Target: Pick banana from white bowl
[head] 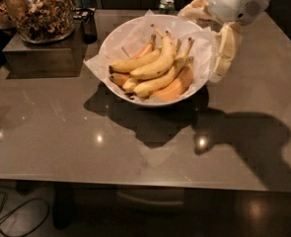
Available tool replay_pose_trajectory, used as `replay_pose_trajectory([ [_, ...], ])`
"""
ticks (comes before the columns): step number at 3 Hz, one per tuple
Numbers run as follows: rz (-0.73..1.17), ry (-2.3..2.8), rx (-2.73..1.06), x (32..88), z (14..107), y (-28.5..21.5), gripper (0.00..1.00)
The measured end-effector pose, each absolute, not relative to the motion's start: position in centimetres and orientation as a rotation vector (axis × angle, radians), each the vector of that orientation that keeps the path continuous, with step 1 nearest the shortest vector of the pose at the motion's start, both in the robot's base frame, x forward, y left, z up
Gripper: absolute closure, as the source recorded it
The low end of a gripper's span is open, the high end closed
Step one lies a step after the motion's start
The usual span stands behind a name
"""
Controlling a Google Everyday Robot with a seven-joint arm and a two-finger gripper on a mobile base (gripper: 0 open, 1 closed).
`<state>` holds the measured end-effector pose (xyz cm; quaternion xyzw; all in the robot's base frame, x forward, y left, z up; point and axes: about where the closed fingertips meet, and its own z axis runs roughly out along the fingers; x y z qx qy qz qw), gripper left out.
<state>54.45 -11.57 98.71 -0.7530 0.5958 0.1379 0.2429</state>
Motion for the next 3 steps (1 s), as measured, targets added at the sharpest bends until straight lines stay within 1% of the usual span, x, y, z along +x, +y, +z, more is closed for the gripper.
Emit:
replay_pose_trajectory([
  [1, 0.355, 1.619, -2.031, 55.3, 98.9, -11.2, 0.00],
  [2, 0.382, 1.600, -2.034, 56.2, 98.3, -10.3, 0.00],
  [3, 0.456, 1.524, -2.073, 57.8, 97.2, -8.2, 0.00],
])
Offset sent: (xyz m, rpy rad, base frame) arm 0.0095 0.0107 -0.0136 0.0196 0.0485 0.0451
